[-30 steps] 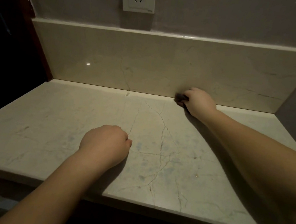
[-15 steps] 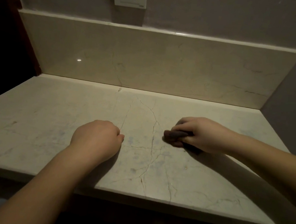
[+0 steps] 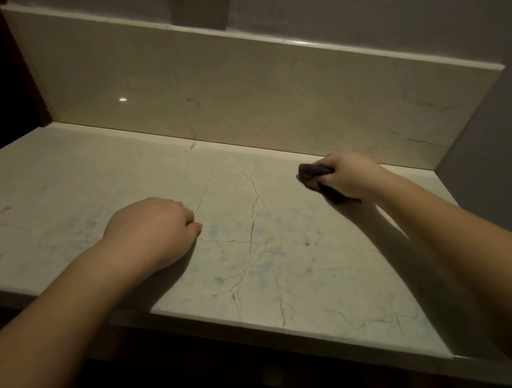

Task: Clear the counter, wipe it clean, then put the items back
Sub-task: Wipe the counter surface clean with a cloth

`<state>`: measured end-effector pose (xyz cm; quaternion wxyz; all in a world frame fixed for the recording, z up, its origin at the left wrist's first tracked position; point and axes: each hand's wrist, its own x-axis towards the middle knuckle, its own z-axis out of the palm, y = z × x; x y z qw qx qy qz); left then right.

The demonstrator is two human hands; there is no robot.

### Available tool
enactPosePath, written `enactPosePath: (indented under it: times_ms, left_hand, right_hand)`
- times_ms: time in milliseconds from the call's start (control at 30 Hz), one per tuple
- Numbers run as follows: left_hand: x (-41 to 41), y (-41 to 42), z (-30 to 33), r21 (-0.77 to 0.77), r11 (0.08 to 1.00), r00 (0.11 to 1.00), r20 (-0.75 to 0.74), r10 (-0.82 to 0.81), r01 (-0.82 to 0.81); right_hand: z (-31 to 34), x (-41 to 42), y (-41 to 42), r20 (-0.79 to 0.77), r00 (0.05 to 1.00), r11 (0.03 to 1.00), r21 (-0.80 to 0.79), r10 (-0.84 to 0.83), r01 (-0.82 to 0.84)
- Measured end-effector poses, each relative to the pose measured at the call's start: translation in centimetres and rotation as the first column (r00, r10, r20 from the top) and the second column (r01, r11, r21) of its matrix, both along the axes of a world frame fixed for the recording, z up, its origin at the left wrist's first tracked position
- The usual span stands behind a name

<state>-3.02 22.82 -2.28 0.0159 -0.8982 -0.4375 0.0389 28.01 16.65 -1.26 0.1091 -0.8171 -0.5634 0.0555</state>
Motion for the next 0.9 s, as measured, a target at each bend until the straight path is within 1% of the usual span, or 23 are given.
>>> enactPosePath:
  times_ms: [67, 167, 233, 267, 333, 433, 467, 533, 633, 700, 800, 867, 900]
  left_hand:
    - [0.1, 0.0, 0.0, 0.009, 1.0, 1.0, 0.001, 0.006, -0.006]
    - [0.1, 0.0, -0.2, 0.01, 1.0, 1.0, -0.006, 0.001, -0.001]
    - [0.0, 0.4, -0.1, 0.0, 1.0, 1.0, -0.009, -0.006, 0.006]
    - [-0.1, 0.5, -0.1, 0.0, 1.0, 1.0, -0.007, -0.011, 0.011]
    - [-0.1, 0.5, 0.0, 0.005, 1.0, 1.0, -0.009, -0.019, 0.019]
    - [0.0, 0.3, 0.2, 0.006, 1.0, 0.999, -0.015, -0.028, 0.029]
    - [0.0, 0.3, 0.2, 0.005, 0.999, 0.999, -0.014, -0.034, 0.034]
    - [-0.2, 0.5, 0.2, 0.002, 0.999, 0.999, -0.013, -0.046, 0.046]
    - [-0.4, 0.8, 0.2, 0.004, 0.998, 0.998, -0.003, -0.062, 0.062]
    - [-0.5, 0.9, 0.0, 0.007, 0.998, 0.998, 0.008, -0.068, 0.067]
    - [-0.6, 1.0, -0.5, 0.004, 0.997, 0.997, 0.013, -0.081, 0.081]
    - [-0.8, 1.1, -0.7, 0.001, 0.997, 0.997, 0.009, -0.081, 0.081]
    - [-0.8, 1.1, -0.7, 0.0, 0.997, 0.997, 0.005, -0.083, 0.083]
  right_hand:
    - [0.2, -2.4, -2.6, -0.06, 0.994, 0.996, -0.015, 0.092, -0.093]
    - [0.6, -6.6, -7.2, -0.106, 0.96, 0.957, -0.105, 0.26, -0.271]
    - [0.7, -7.7, -8.6, -0.115, 0.947, 0.939, -0.142, 0.3, -0.315]
    - [0.8, -7.5, -8.5, -0.117, 0.95, 0.942, -0.143, 0.288, -0.303]
    - [0.8, -6.0, -7.3, -0.076, 0.973, 0.967, -0.114, 0.219, -0.227]
    - [0.2, -2.9, -5.0, -0.006, 0.999, 0.999, -0.035, 0.032, -0.032]
    - [0.0, -2.3, -4.7, -0.008, 1.0, 1.0, -0.017, -0.024, 0.024]
    - [-0.4, -2.4, -4.7, -0.025, 0.997, 0.997, 0.0, -0.08, 0.08]
    - [-0.2, -5.4, -6.6, -0.098, 0.994, 0.999, 0.012, -0.05, 0.051]
    - [-0.3, -8.1, -9.1, -0.147, 0.989, 1.0, -0.003, 0.025, -0.026]
    - [-0.4, -11.1, -12.4, -0.157, 0.977, 0.988, -0.045, 0.141, -0.15]
    - [-0.1, -11.1, -12.5, -0.153, 0.979, 0.985, -0.083, 0.136, -0.15]
    - [0.0, -10.6, -11.9, -0.148, 0.983, 0.989, -0.086, 0.107, -0.121]
